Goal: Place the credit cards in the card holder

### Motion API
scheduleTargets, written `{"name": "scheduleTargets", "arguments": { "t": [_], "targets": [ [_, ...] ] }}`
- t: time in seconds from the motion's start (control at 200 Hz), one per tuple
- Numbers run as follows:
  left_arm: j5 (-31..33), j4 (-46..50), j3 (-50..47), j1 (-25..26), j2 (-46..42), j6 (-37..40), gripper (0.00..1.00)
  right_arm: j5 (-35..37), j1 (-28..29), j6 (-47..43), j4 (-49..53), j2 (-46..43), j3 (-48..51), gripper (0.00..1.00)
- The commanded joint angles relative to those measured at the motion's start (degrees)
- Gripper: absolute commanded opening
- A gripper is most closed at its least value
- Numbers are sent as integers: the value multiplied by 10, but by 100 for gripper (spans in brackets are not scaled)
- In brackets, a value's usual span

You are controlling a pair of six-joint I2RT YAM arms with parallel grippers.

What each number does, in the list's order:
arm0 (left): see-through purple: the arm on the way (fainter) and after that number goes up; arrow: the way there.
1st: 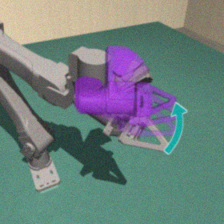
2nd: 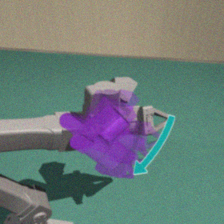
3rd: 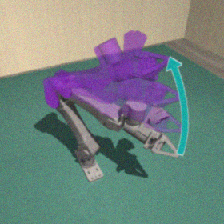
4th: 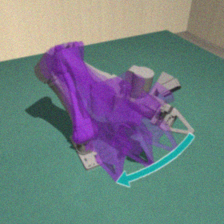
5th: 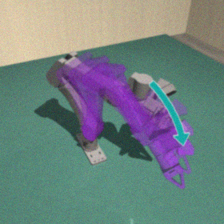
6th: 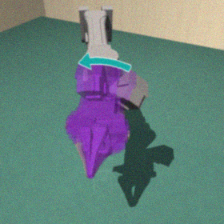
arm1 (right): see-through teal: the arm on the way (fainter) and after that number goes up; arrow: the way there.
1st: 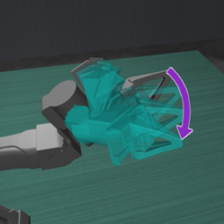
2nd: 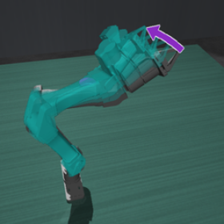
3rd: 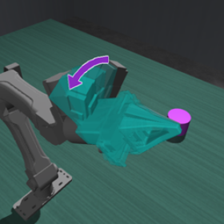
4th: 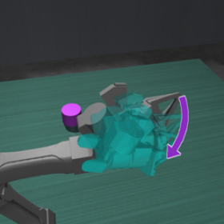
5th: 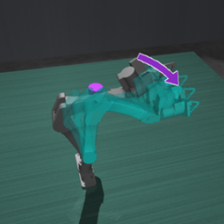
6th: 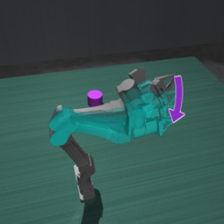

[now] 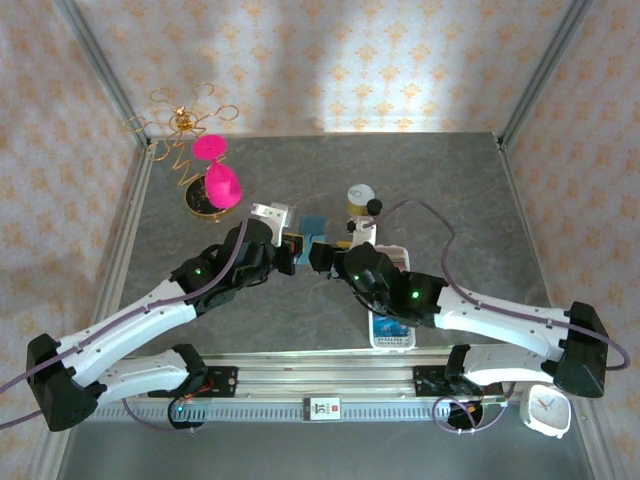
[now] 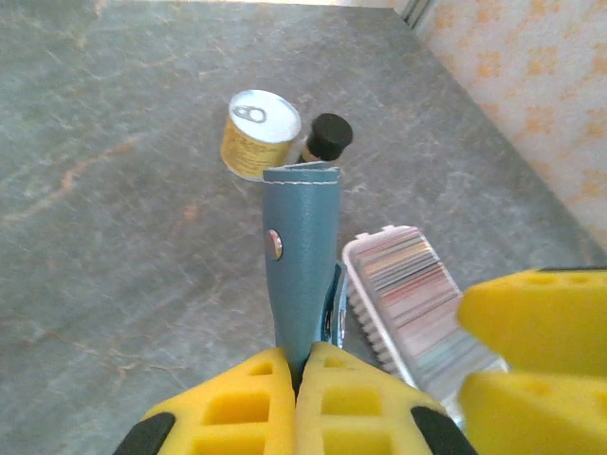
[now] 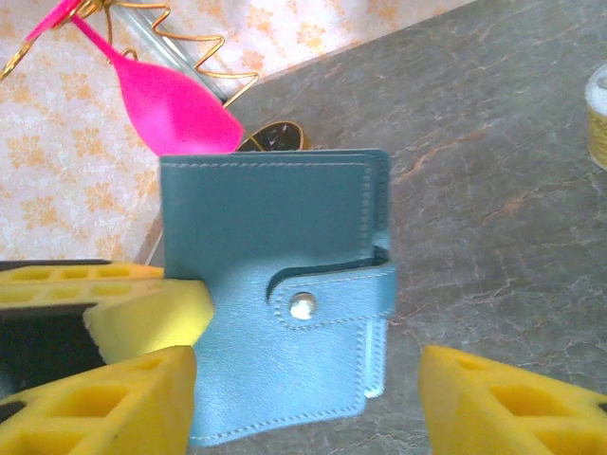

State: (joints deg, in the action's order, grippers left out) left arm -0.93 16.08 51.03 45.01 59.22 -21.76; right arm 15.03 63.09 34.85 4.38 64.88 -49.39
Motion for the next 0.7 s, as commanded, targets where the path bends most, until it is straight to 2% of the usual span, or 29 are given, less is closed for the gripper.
{"name": "scheduleTargets", "arguments": {
  "t": [0.0, 0.15, 0.335, 0.696],
  "targets": [
    [35, -32, -11, 3, -21, 70, 0, -29, -27, 19, 8, -29, 5, 61],
    [19, -68, -36, 3, -42, 73, 0, -83, -53, 34, -9, -40, 7, 59],
    [3, -97, -63, 3, -71, 74, 0, -148, -84, 54, 2, -13, -16, 57],
    [-30, -124, -72, 2, -79, 62, 0, -215, -91, 57, -26, 53, -56, 59]
  ]
}}
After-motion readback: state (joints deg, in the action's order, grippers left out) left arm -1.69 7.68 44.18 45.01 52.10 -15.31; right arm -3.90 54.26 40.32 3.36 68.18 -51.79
